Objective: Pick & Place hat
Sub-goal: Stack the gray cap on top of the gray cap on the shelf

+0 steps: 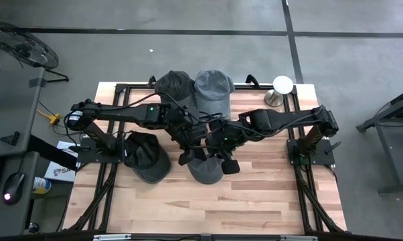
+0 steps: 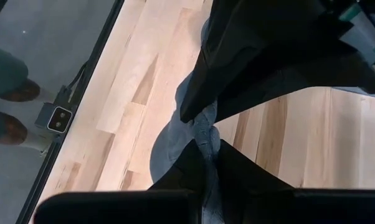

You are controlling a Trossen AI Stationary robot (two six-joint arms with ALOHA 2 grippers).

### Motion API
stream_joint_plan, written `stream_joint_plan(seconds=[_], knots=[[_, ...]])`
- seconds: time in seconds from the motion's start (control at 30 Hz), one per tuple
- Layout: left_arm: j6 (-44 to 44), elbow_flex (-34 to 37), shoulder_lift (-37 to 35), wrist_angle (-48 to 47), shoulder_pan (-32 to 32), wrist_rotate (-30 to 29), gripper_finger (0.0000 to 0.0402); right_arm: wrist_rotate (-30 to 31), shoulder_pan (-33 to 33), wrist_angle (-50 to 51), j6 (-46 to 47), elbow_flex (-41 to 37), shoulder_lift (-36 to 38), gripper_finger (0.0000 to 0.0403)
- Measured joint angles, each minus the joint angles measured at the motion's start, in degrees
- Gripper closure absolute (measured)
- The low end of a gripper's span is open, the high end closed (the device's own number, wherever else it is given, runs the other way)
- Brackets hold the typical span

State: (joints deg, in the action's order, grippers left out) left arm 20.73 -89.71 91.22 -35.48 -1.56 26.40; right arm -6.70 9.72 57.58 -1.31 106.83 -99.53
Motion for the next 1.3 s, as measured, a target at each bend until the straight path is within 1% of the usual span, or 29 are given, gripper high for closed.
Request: stream_joint_plan(seconds=[0.2, 0.33, 0.47, 0.53, 0.6, 0.7, 0.83, 1.0, 1.17, 1.3], knots=[[-0.2, 0.0, 0.0, 0.1, 0.0, -0.3, 0.0348, -0.1, 0.0, -0.1, 0.4, 0.0, 0.0, 0.0387], [-0.9, 0.0, 0.0, 0.2, 0.0, -0.3, 0.0308, 0.1, 0.0, 0.0, 0.9, 0.0, 0.0, 0.0387], [-0.9, 0.0, -0.1, -0.1, 0.1, 1.3, 0.0263, 0.1, 0.0, 0.1, 1.3, 0.0, 0.1, 0.0387], [-0.9, 0.0, -0.6, -0.7, 0.1, 0.8, 0.0247, 0.0, 0.0, 0.2, 1.5, 0.0, 0.2, 0.0387], [-0.9, 0.0, -1.1, -0.3, 0.1, -0.2, 0.0238, 0.0, 0.1, 0.5, 1.6, 0.0, 0.6, 0.0387], [-1.0, 0.0, -2.2, -0.9, 0.1, -2.1, 0.0235, 0.1, 0.1, 1.1, 2.2, 0.0, 1.4, 0.0387], [-1.4, 0.0, -4.8, -2.1, 0.1, -6.9, 0.0234, 0.2, 0.1, 1.8, 2.6, 0.0, 2.9, 0.0387], [-2.9, 0.0, -8.7, -3.4, 0.1, -14.9, 0.0234, 0.5, -0.7, 2.4, 3.0, 0.0, 5.3, 0.0387], [-4.0, 0.0, -12.2, -5.4, 0.1, -23.8, 0.0234, 0.4, -2.9, 3.0, 2.9, 0.0, 8.2, 0.0387], [-4.0, 0.0, -14.5, -7.1, 0.1, -28.5, 0.0234, -0.1, -5.5, 3.0, 1.7, 0.0, 10.7, 0.0387]])
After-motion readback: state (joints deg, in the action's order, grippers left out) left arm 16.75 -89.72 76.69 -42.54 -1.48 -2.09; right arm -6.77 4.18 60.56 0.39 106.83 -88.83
